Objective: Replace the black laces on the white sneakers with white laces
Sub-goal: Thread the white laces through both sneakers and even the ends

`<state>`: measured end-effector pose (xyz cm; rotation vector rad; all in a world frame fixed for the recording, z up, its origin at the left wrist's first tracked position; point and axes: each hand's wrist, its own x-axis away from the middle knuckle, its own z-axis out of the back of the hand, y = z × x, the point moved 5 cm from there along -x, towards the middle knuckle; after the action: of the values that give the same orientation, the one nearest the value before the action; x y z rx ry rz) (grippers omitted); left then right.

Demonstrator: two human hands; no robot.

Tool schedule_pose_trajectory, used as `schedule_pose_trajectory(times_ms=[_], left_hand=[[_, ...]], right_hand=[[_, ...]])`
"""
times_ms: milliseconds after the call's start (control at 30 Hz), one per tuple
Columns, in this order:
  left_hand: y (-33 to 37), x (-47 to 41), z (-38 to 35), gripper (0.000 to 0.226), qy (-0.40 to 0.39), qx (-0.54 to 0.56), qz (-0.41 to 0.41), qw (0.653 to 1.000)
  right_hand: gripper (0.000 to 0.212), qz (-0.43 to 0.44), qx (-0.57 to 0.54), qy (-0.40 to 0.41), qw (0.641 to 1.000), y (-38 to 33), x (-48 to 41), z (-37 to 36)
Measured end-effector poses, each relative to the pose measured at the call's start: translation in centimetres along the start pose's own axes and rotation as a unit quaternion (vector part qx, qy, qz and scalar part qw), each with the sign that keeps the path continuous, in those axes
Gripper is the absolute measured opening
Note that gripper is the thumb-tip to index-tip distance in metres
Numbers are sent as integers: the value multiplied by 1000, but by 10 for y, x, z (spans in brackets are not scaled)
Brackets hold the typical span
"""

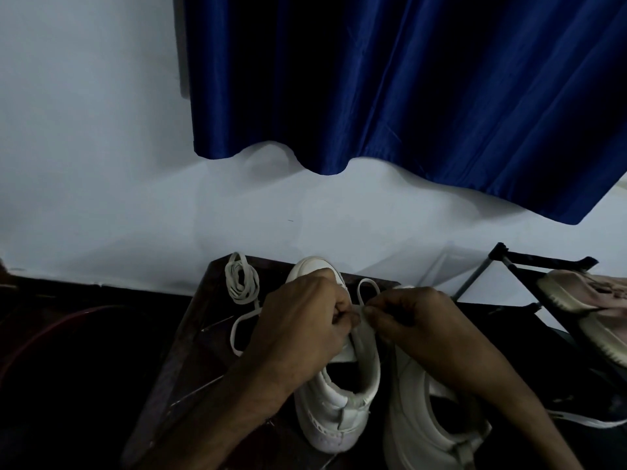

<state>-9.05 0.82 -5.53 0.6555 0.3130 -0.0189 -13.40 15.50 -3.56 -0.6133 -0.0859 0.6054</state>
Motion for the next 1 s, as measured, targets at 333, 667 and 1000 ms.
schedule_pose_trajectory(times_ms=[333, 667, 1000], left_hand=[[-17, 6, 0, 11, 8, 136, 18, 991], [-23, 20, -17, 41, -8, 125, -36, 992], [-25, 20, -21, 32, 13, 128, 4, 992]], right_hand=[[30, -5, -37, -13, 999, 3, -6, -7], [22, 43, -112, -26, 992, -5, -4, -9], [14, 52, -50, -32, 997, 5, 4, 11]])
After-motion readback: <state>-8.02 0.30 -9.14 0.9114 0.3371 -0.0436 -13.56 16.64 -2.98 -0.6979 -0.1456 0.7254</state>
